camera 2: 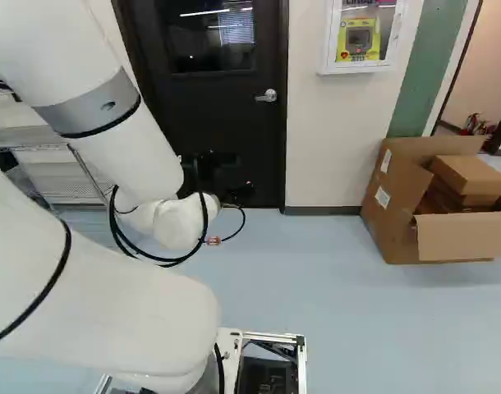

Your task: Open the door and move inside

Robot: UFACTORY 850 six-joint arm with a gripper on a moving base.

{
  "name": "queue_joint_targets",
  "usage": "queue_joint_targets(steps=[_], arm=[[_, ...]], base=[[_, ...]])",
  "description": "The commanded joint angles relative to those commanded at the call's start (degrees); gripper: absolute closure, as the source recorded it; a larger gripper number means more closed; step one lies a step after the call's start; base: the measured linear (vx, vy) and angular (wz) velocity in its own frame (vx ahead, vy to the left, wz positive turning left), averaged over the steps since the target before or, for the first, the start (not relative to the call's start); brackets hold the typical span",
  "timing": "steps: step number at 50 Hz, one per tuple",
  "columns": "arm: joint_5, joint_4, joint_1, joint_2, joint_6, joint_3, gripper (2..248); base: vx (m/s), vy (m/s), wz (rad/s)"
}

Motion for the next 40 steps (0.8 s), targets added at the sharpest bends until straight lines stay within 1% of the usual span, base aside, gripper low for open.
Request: queue_joint_targets(steps=[40], arm=[[0.0, 0.0, 0.0, 0.0, 0.0, 0.0, 3]], base=[[0.211, 0.004, -0.022]])
